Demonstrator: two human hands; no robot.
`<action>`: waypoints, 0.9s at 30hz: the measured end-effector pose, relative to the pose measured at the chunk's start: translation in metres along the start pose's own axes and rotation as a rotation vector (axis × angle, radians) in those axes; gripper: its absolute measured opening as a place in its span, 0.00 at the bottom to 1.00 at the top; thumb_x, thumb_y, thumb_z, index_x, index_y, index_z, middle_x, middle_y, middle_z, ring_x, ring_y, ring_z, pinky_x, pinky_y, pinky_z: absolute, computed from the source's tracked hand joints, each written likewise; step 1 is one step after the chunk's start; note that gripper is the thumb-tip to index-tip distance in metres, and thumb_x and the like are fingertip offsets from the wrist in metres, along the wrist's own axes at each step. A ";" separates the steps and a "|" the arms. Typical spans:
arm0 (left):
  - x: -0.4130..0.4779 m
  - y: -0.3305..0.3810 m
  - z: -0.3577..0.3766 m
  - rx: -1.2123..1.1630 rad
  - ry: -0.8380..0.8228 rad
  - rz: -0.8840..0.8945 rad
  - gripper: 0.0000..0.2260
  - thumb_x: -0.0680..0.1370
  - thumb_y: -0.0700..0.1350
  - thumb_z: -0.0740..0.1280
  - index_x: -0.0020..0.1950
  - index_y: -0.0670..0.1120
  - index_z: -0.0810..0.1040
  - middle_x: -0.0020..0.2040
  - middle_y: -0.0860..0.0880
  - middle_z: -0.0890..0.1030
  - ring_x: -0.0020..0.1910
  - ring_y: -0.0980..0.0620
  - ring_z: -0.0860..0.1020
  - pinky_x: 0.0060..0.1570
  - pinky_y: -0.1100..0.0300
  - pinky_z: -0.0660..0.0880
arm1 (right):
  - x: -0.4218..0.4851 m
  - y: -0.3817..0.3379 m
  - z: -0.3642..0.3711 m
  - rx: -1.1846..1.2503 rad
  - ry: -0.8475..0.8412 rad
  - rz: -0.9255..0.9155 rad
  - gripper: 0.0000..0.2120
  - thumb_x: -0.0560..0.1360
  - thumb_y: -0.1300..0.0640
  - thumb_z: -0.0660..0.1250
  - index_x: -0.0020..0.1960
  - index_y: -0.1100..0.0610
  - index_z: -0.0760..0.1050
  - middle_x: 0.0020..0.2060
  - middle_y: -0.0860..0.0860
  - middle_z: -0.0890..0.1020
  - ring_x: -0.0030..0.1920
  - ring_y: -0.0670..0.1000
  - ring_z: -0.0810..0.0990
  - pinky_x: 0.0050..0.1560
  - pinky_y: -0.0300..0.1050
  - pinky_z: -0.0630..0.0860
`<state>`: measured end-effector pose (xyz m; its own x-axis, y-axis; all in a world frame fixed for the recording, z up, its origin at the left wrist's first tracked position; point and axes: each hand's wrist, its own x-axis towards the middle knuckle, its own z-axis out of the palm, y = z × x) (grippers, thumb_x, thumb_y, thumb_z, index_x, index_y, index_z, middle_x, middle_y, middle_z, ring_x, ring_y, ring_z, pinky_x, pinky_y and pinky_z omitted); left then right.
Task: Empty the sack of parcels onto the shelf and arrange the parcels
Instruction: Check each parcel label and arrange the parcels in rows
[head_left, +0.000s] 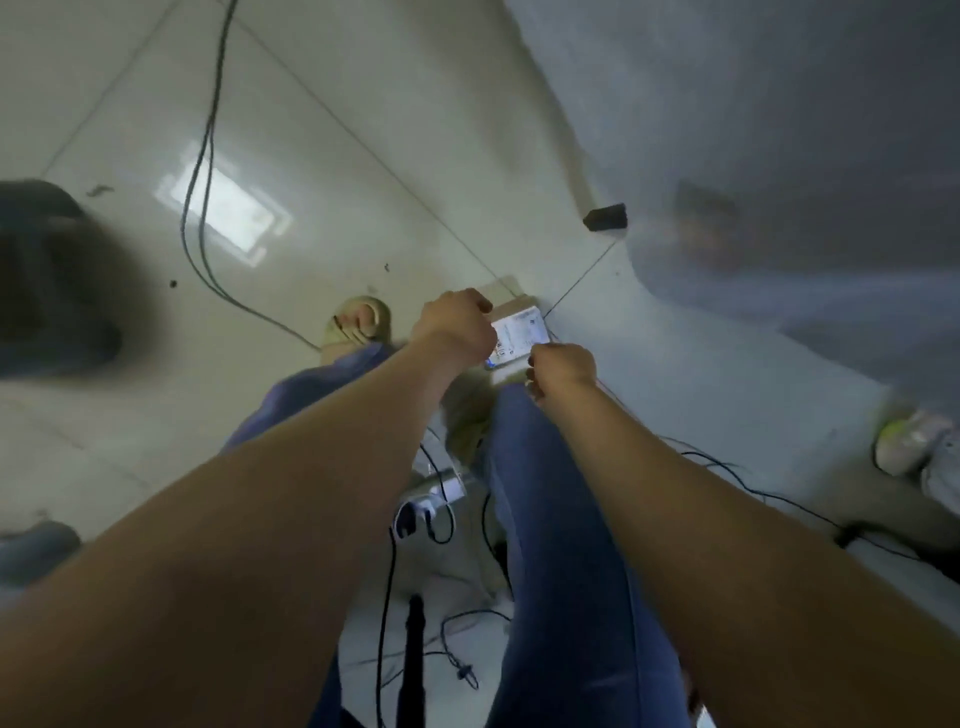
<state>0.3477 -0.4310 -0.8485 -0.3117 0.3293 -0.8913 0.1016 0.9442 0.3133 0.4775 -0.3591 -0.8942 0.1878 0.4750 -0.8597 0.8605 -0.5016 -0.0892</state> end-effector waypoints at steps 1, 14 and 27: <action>0.016 -0.009 0.009 0.005 -0.014 -0.014 0.21 0.78 0.42 0.62 0.71 0.52 0.70 0.69 0.47 0.73 0.67 0.44 0.71 0.65 0.52 0.71 | 0.014 0.004 0.012 0.014 -0.032 0.017 0.14 0.72 0.52 0.65 0.52 0.59 0.80 0.45 0.58 0.83 0.42 0.57 0.80 0.45 0.49 0.80; 0.175 -0.033 0.104 0.085 -0.270 0.083 0.29 0.82 0.52 0.57 0.79 0.41 0.54 0.80 0.43 0.53 0.79 0.45 0.50 0.76 0.55 0.47 | 0.173 0.046 0.099 0.495 -0.247 0.329 0.31 0.78 0.44 0.61 0.75 0.59 0.62 0.62 0.56 0.77 0.64 0.58 0.76 0.60 0.51 0.75; 0.122 -0.010 0.037 -0.052 -0.089 0.008 0.26 0.77 0.56 0.61 0.74 0.53 0.64 0.69 0.42 0.61 0.69 0.40 0.60 0.70 0.55 0.58 | 0.080 -0.007 0.079 0.733 -0.318 0.419 0.30 0.75 0.33 0.60 0.67 0.52 0.72 0.58 0.57 0.80 0.61 0.59 0.76 0.64 0.63 0.71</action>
<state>0.3434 -0.4000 -0.9725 -0.2257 0.3381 -0.9136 0.0542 0.9407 0.3348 0.4492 -0.3744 -1.0018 0.1845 -0.0186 -0.9827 0.2122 -0.9755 0.0583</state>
